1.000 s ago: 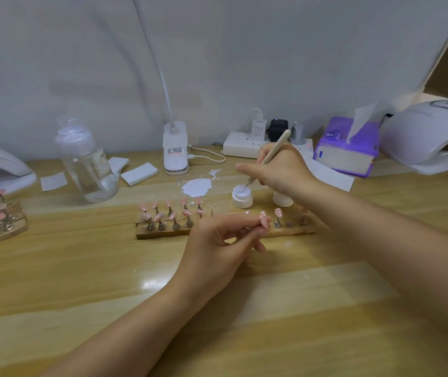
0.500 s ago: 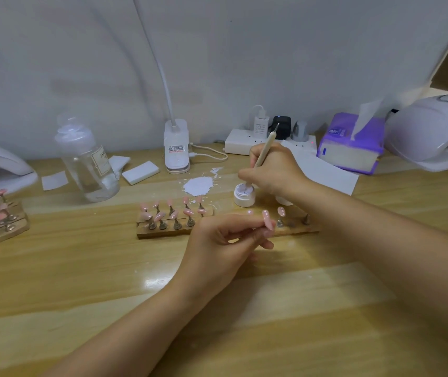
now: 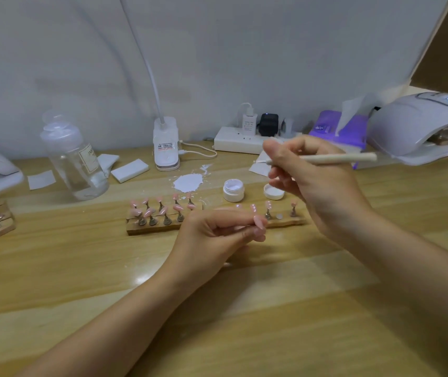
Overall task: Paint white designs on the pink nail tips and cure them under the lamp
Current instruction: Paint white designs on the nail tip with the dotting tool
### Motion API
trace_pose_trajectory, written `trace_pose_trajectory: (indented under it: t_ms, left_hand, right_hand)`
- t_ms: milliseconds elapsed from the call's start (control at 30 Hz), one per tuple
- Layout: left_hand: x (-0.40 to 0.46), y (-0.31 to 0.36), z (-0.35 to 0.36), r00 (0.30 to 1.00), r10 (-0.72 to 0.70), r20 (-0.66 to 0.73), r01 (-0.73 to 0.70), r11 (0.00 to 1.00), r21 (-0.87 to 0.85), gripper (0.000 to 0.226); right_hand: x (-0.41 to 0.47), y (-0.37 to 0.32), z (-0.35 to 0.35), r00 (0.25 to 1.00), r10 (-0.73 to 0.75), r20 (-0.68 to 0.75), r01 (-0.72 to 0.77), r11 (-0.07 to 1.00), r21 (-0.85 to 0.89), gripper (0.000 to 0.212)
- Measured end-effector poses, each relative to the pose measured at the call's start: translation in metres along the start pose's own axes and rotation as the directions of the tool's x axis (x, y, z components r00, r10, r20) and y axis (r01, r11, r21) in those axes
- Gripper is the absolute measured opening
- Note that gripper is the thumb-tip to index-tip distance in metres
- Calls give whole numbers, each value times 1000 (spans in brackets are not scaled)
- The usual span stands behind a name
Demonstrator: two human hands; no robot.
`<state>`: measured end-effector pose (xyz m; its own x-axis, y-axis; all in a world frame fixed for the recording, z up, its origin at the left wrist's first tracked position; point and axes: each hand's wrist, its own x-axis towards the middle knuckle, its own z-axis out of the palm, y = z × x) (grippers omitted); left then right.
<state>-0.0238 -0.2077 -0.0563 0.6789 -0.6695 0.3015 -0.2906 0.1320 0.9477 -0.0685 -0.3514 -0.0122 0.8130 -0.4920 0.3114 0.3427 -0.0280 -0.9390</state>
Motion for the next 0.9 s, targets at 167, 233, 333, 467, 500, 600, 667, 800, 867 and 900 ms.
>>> trace_pose_trajectory:
  t_ms: [167,233,333,467,500,600,667,800,867,900]
  left_hand:
    - [0,-3,0,999,-31,-15,32,999,18,5]
    - [-1,-4,0,999,-35,-4,35,999,13,9]
    - [1,-5,-1,998,-44,38,43,999,4,18]
    - [0,-5,-2,992,-51,117,56,997,-45,12]
    - [0,-5,-2,991,-46,126,54,997,-55,14]
    - [-1,-4,-1,992,-23,122,29,998,-50,15]
    - [-1,-4,-1,992,-14,124,14,1000,-4,15]
    - [0,-5,0,994,-6,114,2,999,36,19]
    - [0,-5,0,994,-3,106,0,999,34,20]
    - [0,-4,0,994,-5,107,1,999,35,21]
  right_hand:
    - [-30,16,-1,994,99,-42,-91,983,158,32]
    - [-32,19,1,994,85,-69,-72,983,172,34]
    - [-33,20,4,996,46,-78,-33,985,170,36]
    - [-35,24,5,998,-25,-55,30,994,109,38]
    - [-35,25,5,998,-33,-50,38,995,94,37]
    - [-36,25,4,999,-41,-11,42,992,118,34]
    - [-38,24,4,999,-46,8,44,992,121,33]
    - [-38,24,3,997,-72,-3,72,995,75,38]
    - [-38,24,3,997,-74,-15,75,996,50,41]
    - [-38,24,3,997,-72,-16,72,997,40,41]
